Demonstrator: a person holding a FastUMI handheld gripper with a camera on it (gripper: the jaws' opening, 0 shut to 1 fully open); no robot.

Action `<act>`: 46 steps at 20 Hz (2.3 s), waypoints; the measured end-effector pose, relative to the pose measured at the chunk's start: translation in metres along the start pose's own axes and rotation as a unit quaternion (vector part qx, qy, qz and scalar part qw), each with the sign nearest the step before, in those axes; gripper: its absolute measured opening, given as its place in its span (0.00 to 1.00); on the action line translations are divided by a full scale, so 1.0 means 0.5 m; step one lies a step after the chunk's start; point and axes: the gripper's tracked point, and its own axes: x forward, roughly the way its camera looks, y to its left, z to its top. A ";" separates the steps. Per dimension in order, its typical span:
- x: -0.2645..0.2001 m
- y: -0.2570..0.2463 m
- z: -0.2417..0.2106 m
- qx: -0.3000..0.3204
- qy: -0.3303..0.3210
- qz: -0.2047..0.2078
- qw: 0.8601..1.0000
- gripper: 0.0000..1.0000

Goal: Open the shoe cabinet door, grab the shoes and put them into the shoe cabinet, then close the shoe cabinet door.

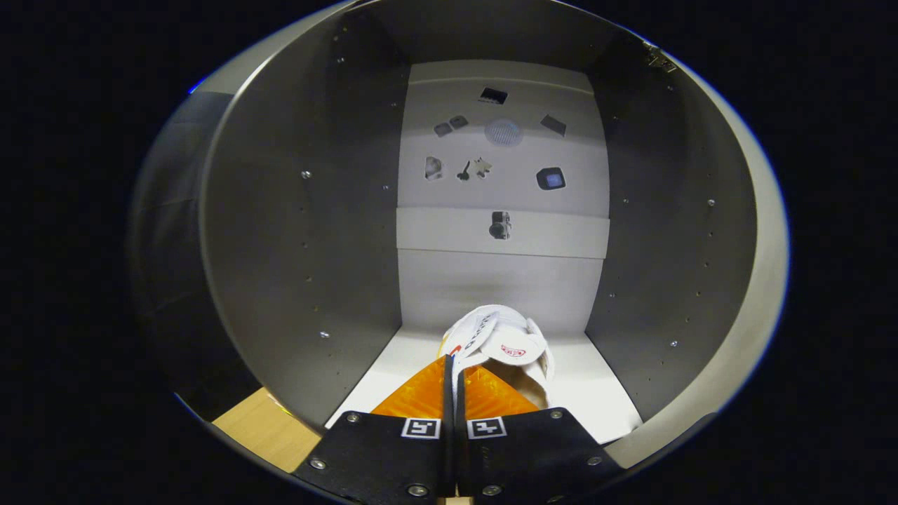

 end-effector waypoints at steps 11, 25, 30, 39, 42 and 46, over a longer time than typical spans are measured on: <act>0.125 -0.026 -0.081 0.010 0.048 -0.011 0.999 0.00; 0.012 0.002 -0.016 0.051 0.011 -0.004 0.999 0.30; -0.212 0.025 0.076 0.045 -0.067 -0.008 0.997 0.42; -0.672 -0.017 0.052 0.049 -0.127 -0.068 0.988 0.61; -0.789 -0.088 -0.001 0.058 -0.112 -0.116 0.985 0.71; -0.923 -0.235 -0.035 0.065 -0.109 -0.201 0.971 0.75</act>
